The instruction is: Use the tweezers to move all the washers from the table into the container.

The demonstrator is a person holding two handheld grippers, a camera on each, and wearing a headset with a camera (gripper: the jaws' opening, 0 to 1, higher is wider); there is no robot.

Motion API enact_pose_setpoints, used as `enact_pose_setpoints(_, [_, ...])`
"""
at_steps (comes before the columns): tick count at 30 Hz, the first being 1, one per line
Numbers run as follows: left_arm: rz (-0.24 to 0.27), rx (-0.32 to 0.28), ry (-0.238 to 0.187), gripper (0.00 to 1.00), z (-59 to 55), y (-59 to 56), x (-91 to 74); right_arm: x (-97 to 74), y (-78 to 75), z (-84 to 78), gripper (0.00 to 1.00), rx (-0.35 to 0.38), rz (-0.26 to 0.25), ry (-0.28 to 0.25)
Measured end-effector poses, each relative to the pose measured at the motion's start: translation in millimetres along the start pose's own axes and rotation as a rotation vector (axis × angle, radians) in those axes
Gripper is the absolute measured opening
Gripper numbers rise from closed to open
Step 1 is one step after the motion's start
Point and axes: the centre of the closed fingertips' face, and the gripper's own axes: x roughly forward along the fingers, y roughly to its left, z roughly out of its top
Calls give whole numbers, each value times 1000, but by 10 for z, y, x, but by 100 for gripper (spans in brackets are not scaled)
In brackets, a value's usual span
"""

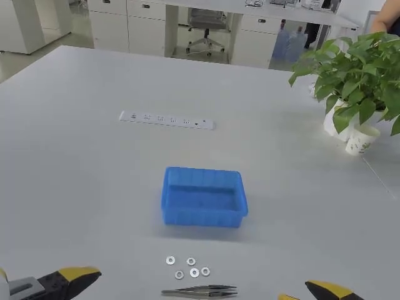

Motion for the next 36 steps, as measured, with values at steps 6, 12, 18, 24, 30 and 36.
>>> enact_pose_setpoints(6, [-8, -5, 4, 40, -17, -16, 5, 8, 6, -12, 27, -2, 8, 7])
enact_pose_setpoints(12, [-23, -2, 12, 40, -38, -31, 24, 25, 8, -16, 27, -5, 13, 11])
enact_pose_setpoints(18, [-29, -1, 20, 41, -37, -6, 61, 70, 8, -14, 27, -25, 17, 20])
enact_pose_setpoints(24, [-22, -1, 36, 41, -68, 50, 78, 155, 7, -22, 27, -38, 28, 37])
enact_pose_setpoints(30, [-18, -3, 61, 41, -132, 104, 102, 238, -11, 0, 27, -58, 36, 44])
enact_pose_setpoints(36, [-26, -1, 71, 41, -123, 137, 181, 310, -32, -11, 27, -90, 51, 62])
